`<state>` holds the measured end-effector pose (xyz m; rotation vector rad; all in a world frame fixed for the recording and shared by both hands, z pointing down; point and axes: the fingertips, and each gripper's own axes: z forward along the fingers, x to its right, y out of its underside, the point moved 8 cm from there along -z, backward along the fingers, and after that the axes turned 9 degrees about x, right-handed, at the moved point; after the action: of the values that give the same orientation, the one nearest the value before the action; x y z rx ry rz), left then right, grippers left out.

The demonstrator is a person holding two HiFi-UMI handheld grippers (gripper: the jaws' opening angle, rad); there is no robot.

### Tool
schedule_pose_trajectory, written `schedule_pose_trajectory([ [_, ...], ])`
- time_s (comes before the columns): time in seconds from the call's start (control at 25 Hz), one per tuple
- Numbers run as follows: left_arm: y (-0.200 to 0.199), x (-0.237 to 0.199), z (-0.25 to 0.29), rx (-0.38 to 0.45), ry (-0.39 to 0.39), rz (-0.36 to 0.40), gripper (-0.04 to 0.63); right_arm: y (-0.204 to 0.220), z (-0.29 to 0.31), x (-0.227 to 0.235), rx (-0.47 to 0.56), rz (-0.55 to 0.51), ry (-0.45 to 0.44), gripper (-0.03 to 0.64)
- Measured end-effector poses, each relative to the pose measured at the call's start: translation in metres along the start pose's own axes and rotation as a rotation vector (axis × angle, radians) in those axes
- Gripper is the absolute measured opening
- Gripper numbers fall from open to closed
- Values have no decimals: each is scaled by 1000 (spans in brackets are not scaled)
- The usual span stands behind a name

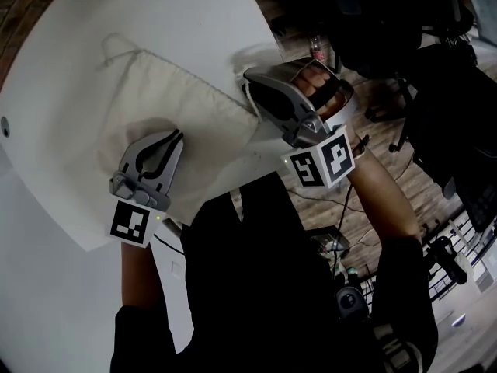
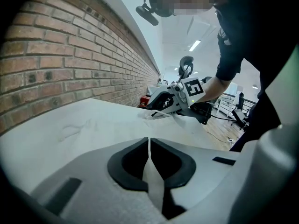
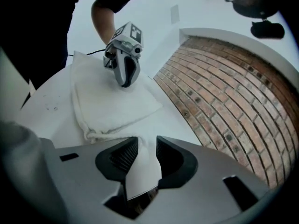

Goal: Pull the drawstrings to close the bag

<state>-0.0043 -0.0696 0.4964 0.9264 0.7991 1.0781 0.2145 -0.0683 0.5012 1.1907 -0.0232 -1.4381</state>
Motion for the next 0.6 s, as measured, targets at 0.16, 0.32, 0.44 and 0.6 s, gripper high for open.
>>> schedule_pose_trajectory([
  [0.16,-1,1,2,9,6,14,14,4,-1,10,-19,50,38,124],
  [0.32,-3,2,2,18,9,34,14,-7,1,6,4,-93,-52,137],
  [0.44,-4,2,1,18,5,40,14,-16,5,3,55,-133,-158,172],
  [0.6,-4,4,3,21,6,55,14,-14,16,7,69,-191,-243,192],
])
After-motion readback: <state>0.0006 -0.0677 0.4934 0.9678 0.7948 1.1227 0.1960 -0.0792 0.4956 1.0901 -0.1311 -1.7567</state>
